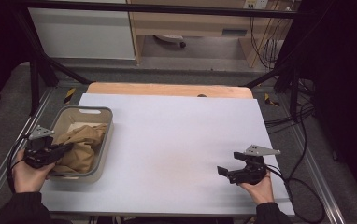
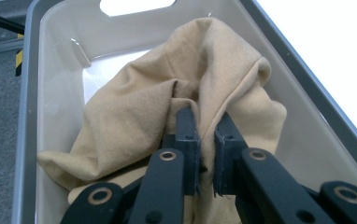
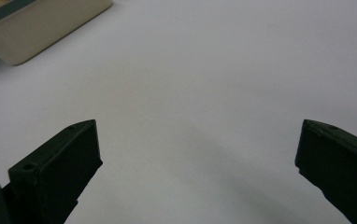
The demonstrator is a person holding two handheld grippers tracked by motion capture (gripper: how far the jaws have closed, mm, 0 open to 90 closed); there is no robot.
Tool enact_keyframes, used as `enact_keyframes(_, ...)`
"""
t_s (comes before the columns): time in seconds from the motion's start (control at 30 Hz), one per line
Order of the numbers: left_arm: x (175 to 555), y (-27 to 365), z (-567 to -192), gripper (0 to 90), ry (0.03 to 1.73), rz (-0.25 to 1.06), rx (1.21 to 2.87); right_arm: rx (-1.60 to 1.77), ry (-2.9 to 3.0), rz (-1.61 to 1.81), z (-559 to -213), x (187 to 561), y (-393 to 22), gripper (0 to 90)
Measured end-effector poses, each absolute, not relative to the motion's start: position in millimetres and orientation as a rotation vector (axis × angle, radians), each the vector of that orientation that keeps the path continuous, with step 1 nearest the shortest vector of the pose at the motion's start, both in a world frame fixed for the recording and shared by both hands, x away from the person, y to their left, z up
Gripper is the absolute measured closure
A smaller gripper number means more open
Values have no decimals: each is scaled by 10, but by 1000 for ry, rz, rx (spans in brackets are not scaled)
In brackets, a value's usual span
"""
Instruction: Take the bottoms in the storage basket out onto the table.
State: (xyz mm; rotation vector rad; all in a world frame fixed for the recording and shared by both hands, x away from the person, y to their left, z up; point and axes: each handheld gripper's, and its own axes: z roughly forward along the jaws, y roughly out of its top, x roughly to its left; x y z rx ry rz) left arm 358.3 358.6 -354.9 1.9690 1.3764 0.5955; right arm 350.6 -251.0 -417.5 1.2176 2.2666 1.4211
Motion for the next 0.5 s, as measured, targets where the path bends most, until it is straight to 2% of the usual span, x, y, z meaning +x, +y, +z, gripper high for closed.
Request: enact_keyframes(0.5, 3555, 3560, -3497, 829, 1361, 609, 1954, 1217, 2267, 1421, -4176, 3506, -2509, 6)
